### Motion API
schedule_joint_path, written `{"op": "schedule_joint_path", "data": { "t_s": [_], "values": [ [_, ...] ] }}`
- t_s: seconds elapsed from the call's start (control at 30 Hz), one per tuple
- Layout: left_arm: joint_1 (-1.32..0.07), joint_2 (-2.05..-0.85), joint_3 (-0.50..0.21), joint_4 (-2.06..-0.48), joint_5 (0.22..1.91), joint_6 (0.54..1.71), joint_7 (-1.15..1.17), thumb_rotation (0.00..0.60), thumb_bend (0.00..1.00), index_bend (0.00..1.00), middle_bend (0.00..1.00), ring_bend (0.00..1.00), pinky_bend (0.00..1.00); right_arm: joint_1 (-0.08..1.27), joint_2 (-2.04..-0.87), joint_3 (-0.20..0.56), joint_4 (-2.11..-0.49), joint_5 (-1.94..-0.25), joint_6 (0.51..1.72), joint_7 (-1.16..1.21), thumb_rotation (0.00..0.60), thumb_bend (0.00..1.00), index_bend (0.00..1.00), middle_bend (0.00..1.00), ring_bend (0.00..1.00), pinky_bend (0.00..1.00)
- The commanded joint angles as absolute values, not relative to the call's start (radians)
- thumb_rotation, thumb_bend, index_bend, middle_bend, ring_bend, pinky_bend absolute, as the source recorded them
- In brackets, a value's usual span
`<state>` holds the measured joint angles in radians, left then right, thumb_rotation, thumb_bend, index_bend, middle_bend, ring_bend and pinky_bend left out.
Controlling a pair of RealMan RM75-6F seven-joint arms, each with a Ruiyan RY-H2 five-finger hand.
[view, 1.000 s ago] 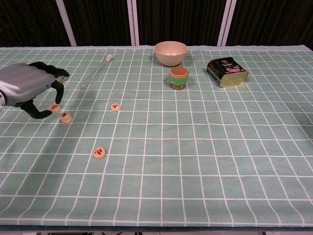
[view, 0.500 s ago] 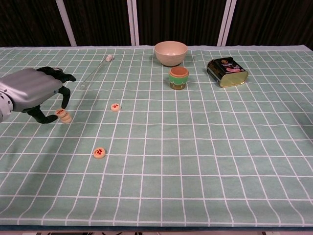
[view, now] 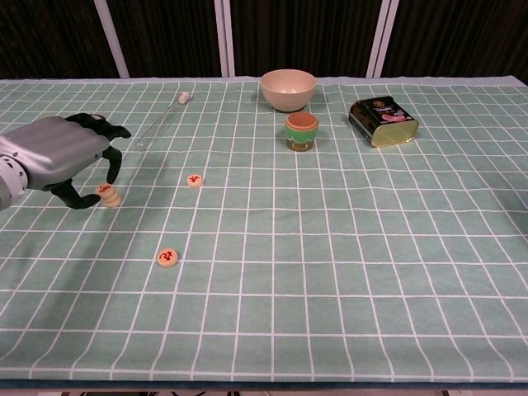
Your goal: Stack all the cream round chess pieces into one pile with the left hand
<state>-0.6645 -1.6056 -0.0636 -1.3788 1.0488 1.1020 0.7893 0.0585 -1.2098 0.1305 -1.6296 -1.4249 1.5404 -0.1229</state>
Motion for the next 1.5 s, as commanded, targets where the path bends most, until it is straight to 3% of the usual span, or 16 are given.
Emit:
{"op": "schedule_joint_path", "data": {
  "t_s": [0.03,0.77,1.03,1.23,1.5],
  "values": [
    [-0.664,-1.609,-0.063,-1.372,1.048,1.099,0.791,0.600,0.33,0.46,0.04,0.00,0.00,0.058,-1.210,0.130,-1.630,-1.424,1.540,-0.123,0.600,0.23,0.09,0.01,0.00,0.00],
    [-0.661,-1.611,-0.070,-1.377,1.058,1.105,0.804,0.600,0.33,0.42,0.04,0.00,0.00,0.059,-1.211,0.131,-1.629,-1.425,1.540,-0.126,0.600,0.23,0.09,0.01,0.00,0.00],
    [-0.660,-1.593,-0.084,-1.424,1.082,1.131,0.795,0.600,0.33,0.37,0.04,0.00,0.00,0.059,-1.211,0.130,-1.629,-1.426,1.540,-0.126,0.600,0.23,0.09,0.01,0.00,0.00],
    [-0.690,-1.583,-0.126,-1.477,1.080,1.126,0.801,0.600,0.28,0.35,0.04,0.00,0.00,0.060,-1.211,0.130,-1.630,-1.425,1.540,-0.126,0.600,0.23,0.09,0.01,0.00,0.00],
    [-0.782,-1.638,-0.216,-1.468,0.928,1.070,0.909,0.600,0.23,0.35,0.04,0.00,0.00,0.059,-1.207,0.130,-1.632,-1.425,1.538,-0.118,0.600,0.23,0.09,0.01,0.00,0.00]
  ]
}}
